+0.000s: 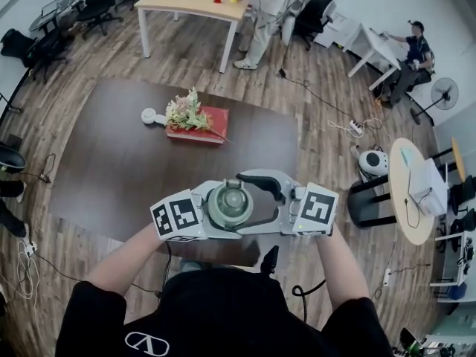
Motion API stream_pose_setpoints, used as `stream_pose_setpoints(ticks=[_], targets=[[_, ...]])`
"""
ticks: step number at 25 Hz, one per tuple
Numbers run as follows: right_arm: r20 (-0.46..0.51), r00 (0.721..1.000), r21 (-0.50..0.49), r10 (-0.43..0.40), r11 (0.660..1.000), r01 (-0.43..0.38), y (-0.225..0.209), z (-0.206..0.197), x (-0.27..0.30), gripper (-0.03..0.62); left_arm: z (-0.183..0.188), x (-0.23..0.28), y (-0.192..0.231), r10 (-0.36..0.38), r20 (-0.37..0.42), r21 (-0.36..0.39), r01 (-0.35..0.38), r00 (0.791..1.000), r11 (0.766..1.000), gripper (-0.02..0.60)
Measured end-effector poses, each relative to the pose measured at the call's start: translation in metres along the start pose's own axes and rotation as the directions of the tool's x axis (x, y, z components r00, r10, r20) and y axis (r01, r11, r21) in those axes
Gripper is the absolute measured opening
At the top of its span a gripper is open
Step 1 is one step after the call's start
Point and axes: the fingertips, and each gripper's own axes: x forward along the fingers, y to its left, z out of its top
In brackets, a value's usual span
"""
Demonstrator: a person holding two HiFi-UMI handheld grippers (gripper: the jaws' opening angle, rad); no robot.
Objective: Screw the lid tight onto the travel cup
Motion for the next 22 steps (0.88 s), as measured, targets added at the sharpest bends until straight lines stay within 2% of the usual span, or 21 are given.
stream_pose_setpoints(ticks=[3, 5, 7, 9, 10, 11, 12, 14, 15, 16, 17, 18, 19, 20, 22], targets=[[-0.041, 0.994, -0.013, 0.101, 0.995, -0.101, 0.006, 0.003, 0.005, 0.445, 0.005, 0.001, -0.005, -0.011, -0.016, 0.025, 0.011, 1.0, 1.0, 0.422], [0.001, 0.996, -0.025, 0.092, 0.995, -0.092, 0.003, 0.005, 0.004, 0.432, 0.007, -0.002, -0.001, 0.02, -0.016, 0.018, -0.02, 1.0, 1.0, 0.419], [0.093, 0.996, -0.002, 0.004, 1.0, -0.004, -0.003, 0.01, 0.005, 0.428, 0.007, -0.006, 0.008, 0.082, -0.01, 0.011, -0.082, 0.997, 0.997, 0.414], [0.177, 0.971, 0.055, -0.159, 0.987, 0.151, -0.012, 0.012, 0.007, 0.426, 0.004, -0.01, 0.022, 0.167, -0.008, -0.009, -0.167, 0.986, 0.986, 0.414], [0.202, 0.943, 0.098, -0.264, 0.963, 0.249, -0.018, 0.012, 0.009, 0.425, 0.002, -0.012, 0.03, 0.213, -0.011, -0.023, -0.213, 0.977, 0.977, 0.414], [0.209, 0.902, 0.147, -0.379, 0.924, 0.354, -0.024, 0.01, 0.01, 0.425, -0.001, -0.014, 0.037, 0.255, -0.018, -0.036, -0.255, 0.967, 0.966, 0.414], [0.197, 0.848, 0.195, -0.492, 0.867, 0.458, -0.029, 0.008, 0.011, 0.423, -0.004, -0.015, 0.042, 0.289, -0.026, -0.049, -0.29, 0.957, 0.956, 0.413], [0.143, 0.719, 0.262, -0.68, 0.727, 0.635, -0.035, 0.004, 0.011, 0.422, -0.007, -0.013, 0.049, 0.327, -0.031, -0.07, -0.329, 0.944, 0.942, 0.413], [0.119, 0.659, 0.28, -0.743, 0.662, 0.695, -0.036, 0.002, 0.01, 0.422, -0.008, -0.012, 0.05, 0.332, -0.029, -0.077, -0.333, 0.943, 0.94, 0.413], [0.103, 0.612, 0.291, -0.784, 0.612, 0.735, -0.037, 0.001, 0.009, 0.422, -0.008, -0.01, 0.05, 0.331, -0.025, -0.081, -0.332, 0.943, 0.94, 0.413], [0.096, 0.583, 0.296, -0.807, 0.582, 0.757, -0.037, 0.0, 0.008, 0.422, -0.008, -0.008, 0.05, 0.328, -0.022, -0.082, -0.329, 0.944, 0.941, 0.413], [0.096, 0.571, 0.299, -0.815, 0.571, 0.765, -0.037, 0.0, 0.006, 0.422, -0.006, -0.007, 0.05, 0.324, -0.022, -0.08, -0.325, 0.946, 0.942, 0.413], [0.1, 0.576, 0.299, -0.811, 0.577, 0.76, -0.037, 0.0, 0.005, 0.423, -0.005, -0.006, 0.05, 0.32, -0.025, -0.077, -0.321, 0.947, 0.944, 0.413], [0.108, 0.595, 0.304, -0.797, 0.596, 0.743, -0.037, 0.0, 0.003, 0.423, -0.004, -0.005, 0.05, 0.315, -0.028, -0.076, -0.316, 0.949, 0.946, 0.413], [0.142, 0.657, 0.344, -0.741, 0.659, 0.669, -0.035, 0.002, -0.002, 0.425, -0.004, -0.005, 0.05, 0.303, -0.035, -0.077, -0.304, 0.953, 0.949, 0.413]])
